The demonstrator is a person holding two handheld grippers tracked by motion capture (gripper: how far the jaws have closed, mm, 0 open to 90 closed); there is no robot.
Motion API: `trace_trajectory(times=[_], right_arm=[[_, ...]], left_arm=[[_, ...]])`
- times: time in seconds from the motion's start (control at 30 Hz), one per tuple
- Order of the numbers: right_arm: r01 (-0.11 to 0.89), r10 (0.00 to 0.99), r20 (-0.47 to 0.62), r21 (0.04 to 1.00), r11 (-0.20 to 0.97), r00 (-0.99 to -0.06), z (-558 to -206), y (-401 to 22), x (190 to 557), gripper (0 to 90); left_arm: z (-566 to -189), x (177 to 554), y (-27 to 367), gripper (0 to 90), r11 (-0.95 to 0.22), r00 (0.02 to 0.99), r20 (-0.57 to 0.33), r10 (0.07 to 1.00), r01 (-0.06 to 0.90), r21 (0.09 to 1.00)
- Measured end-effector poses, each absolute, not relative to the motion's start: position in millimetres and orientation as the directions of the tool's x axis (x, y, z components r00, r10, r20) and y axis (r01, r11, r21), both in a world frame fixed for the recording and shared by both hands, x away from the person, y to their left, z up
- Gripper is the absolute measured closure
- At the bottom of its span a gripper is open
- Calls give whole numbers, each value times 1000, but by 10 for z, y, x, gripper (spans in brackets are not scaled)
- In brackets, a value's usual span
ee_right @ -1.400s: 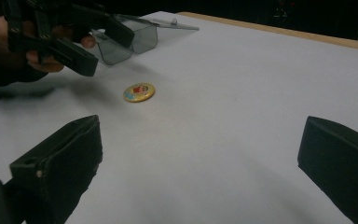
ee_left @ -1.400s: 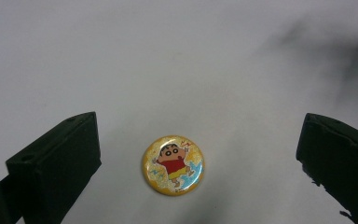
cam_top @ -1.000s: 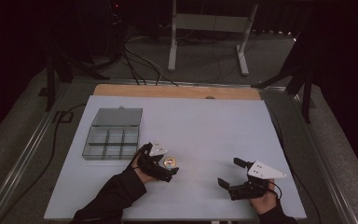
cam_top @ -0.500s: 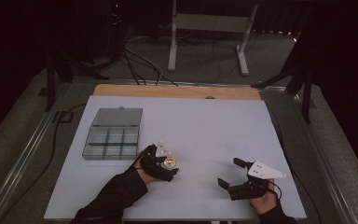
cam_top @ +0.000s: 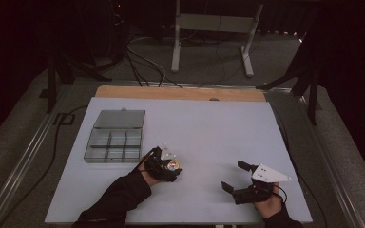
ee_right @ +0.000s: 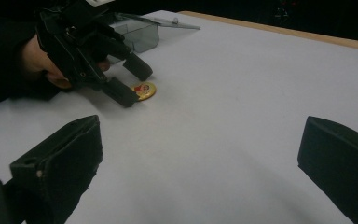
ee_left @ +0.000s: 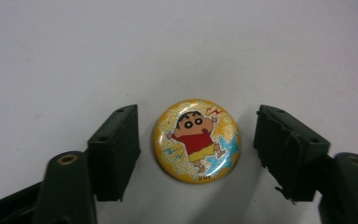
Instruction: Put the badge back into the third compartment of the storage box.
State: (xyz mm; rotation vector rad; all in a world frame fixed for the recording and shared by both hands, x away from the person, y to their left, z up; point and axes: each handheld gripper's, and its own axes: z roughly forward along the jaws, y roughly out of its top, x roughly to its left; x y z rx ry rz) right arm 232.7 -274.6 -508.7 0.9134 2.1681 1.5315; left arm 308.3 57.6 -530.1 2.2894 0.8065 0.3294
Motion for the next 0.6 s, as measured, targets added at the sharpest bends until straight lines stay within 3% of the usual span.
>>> trace_trajectory(times=[0.2,0.6], right_arm=[[313,669,97,926,211,-737,-5088,-2751,2330,0],[314,670,96,925,212,-736,-5093,-2740,2332,0]], left_arm=[[-5292,3092,572,438,-579,778,3,628,465,669],[-5279,3077,532,478,-601,777,31,629,460,654]])
